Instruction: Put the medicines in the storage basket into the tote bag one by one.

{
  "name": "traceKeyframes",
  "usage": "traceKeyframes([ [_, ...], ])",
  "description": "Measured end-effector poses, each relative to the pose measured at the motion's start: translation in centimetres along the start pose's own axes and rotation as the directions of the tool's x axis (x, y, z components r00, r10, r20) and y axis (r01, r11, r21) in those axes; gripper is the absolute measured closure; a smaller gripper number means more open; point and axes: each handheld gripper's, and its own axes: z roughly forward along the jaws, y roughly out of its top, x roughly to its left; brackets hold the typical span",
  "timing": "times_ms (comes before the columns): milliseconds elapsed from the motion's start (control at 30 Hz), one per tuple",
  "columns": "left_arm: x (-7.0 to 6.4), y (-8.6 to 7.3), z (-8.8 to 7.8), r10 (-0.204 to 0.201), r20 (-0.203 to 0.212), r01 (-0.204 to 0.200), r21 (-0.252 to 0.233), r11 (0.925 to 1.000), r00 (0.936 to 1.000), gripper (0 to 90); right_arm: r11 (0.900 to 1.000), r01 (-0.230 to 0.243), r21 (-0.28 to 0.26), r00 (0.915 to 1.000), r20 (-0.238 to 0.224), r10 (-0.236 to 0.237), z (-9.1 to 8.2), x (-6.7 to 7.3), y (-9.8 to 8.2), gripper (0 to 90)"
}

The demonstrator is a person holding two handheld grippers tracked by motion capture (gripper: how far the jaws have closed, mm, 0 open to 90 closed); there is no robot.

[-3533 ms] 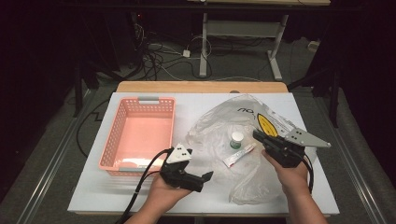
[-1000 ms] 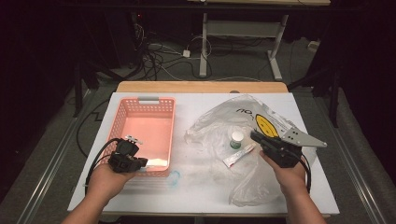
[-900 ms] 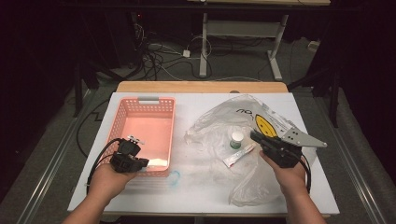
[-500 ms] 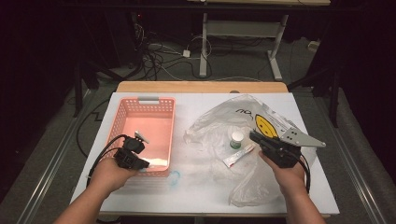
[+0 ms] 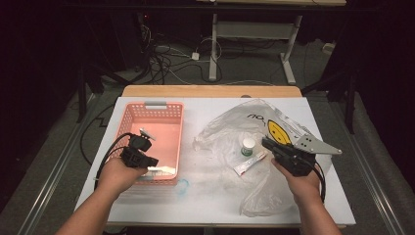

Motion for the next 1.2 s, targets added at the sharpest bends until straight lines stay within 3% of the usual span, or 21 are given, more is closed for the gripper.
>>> traceKeyframes([
  [133,-0.2,-0.7,0.2,0.013,0.072,-0.018,0.069,0.9974,0.9973,88.1,1.0,-0.002,0.002,1.0,-0.001,0.002,0.0,0.0,0.0,90.0],
  [267,0.1,-0.3,0.9,0.008,0.081,-0.019,0.135,0.9907,0.9967,88.1,1.0,0.005,0.002,1.0,-0.005,-0.005,0.1,0.1,0.0,90.0],
  [367,0.4,0.4,1.0,-0.009,0.078,0.0,0.116,0.9932,0.9969,88.1,1.0,0.003,0.001,1.0,-0.004,-0.003,0.1,0.1,0.0,90.0],
  [467,1.1,1.1,0.8,-0.043,0.001,0.043,0.039,0.9983,0.9991,88.0,1.0,-0.001,0.001,1.0,-0.003,0.001,0.1,0.0,0.0,90.0],
  [567,1.5,1.4,0.5,-0.063,0.023,0.063,-0.014,0.9979,0.9977,88.0,1.0,-0.001,-0.001,1.0,-0.004,0.001,0.0,0.0,0.0,90.0],
  [867,0.9,0.7,0.0,-0.009,0.044,0.007,0.027,0.9996,0.999,88.0,1.0,0.008,0.001,0.9999,-0.006,-0.008,0.2,0.2,0.0,90.0],
  [1100,1.1,1.9,1.4,0.005,0.032,-0.008,0.089,0.996,0.9995,88.0,1.0,0.005,0.002,1.0,-0.006,-0.005,0.1,0.3,0.1,90.0],
  [1200,1.5,2.6,1.8,-0.01,0.018,0.009,0.057,0.9983,0.9998,88.0,1.0,0.003,0.001,1.0,-0.003,-0.003,0.0,0.2,0.1,90.0],
])
